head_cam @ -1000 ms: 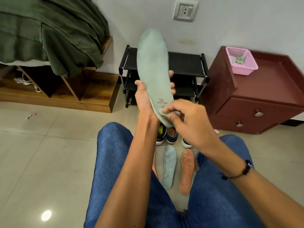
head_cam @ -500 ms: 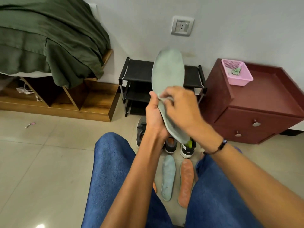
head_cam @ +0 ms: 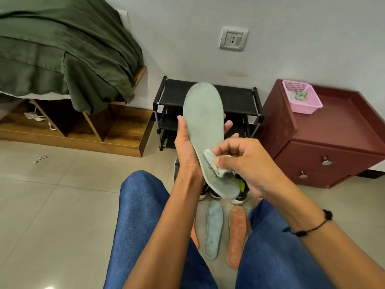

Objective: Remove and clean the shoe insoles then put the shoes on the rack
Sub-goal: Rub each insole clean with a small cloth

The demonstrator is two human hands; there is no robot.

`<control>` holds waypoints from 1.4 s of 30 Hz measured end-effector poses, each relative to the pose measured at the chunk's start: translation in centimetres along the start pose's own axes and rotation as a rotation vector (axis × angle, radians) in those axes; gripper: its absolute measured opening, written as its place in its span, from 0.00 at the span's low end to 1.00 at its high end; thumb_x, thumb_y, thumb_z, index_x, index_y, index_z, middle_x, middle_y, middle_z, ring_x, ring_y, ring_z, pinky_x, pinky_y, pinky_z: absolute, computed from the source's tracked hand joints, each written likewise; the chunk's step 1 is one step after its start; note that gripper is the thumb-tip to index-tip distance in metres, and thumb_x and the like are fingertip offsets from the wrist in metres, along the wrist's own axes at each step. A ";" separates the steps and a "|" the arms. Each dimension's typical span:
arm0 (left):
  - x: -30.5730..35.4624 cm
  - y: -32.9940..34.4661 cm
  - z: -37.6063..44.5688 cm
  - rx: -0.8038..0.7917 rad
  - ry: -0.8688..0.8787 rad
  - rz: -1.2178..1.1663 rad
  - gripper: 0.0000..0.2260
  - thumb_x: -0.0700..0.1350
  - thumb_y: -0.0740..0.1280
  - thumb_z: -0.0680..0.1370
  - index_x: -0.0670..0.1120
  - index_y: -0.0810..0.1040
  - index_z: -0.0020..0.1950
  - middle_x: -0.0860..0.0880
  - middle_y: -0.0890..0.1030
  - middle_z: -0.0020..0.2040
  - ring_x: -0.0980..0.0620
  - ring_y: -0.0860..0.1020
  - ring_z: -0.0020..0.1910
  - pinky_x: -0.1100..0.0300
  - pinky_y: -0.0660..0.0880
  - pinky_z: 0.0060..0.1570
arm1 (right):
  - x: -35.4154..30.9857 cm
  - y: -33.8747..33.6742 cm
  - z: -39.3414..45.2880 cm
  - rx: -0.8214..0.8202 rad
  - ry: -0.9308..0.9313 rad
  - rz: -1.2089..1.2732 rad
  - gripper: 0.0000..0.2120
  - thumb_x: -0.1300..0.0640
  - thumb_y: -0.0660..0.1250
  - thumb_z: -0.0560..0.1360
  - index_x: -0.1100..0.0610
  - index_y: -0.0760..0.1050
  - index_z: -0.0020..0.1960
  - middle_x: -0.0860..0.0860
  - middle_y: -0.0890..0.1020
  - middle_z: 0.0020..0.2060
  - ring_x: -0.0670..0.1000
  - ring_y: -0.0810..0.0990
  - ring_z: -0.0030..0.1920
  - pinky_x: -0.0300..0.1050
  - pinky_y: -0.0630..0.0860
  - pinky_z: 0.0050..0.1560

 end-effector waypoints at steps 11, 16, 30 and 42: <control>-1.4 0.0 -0.2 0.066 -0.048 0.244 0.29 0.62 0.46 0.81 0.45 0.79 0.53 0.44 0.83 0.43 0.48 0.81 0.42 0.56 0.78 0.43 | -5.6 -1.6 5.1 0.337 -0.567 -0.864 0.07 0.68 0.65 0.71 0.61 0.80 0.44 0.53 0.81 0.41 0.54 0.78 0.44 0.40 0.69 0.47; -1.1 -1.1 -0.2 0.042 -0.081 0.212 0.31 0.63 0.46 0.80 0.40 0.76 0.59 0.41 0.81 0.49 0.46 0.80 0.50 0.55 0.77 0.53 | -2.2 0.7 2.2 0.322 -0.611 -0.673 0.06 0.66 0.65 0.69 0.60 0.80 0.41 0.51 0.80 0.37 0.49 0.78 0.39 0.44 0.75 0.43; -2.2 -1.3 0.5 0.054 -0.136 0.187 0.33 0.64 0.43 0.80 0.44 0.81 0.54 0.40 0.82 0.46 0.42 0.76 0.39 0.57 0.74 0.32 | -4.9 -4.9 10.0 0.454 -0.592 -0.780 0.10 0.67 0.63 0.69 0.60 0.81 0.46 0.56 0.82 0.42 0.55 0.79 0.45 0.51 0.76 0.49; -0.7 -2.9 0.4 0.108 -0.063 0.097 0.32 0.61 0.46 0.81 0.41 0.83 0.48 0.43 0.83 0.42 0.48 0.83 0.40 0.58 0.81 0.40 | -1.1 1.5 3.5 0.151 -0.573 -0.642 0.07 0.65 0.66 0.69 0.59 0.82 0.44 0.49 0.82 0.38 0.43 0.77 0.38 0.35 0.73 0.43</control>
Point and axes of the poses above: each hand's wrist, its own z-axis towards the middle knuckle, its own y-axis out of the palm, x = y × z, the point moved 7 cm from there along z, towards the middle knuckle
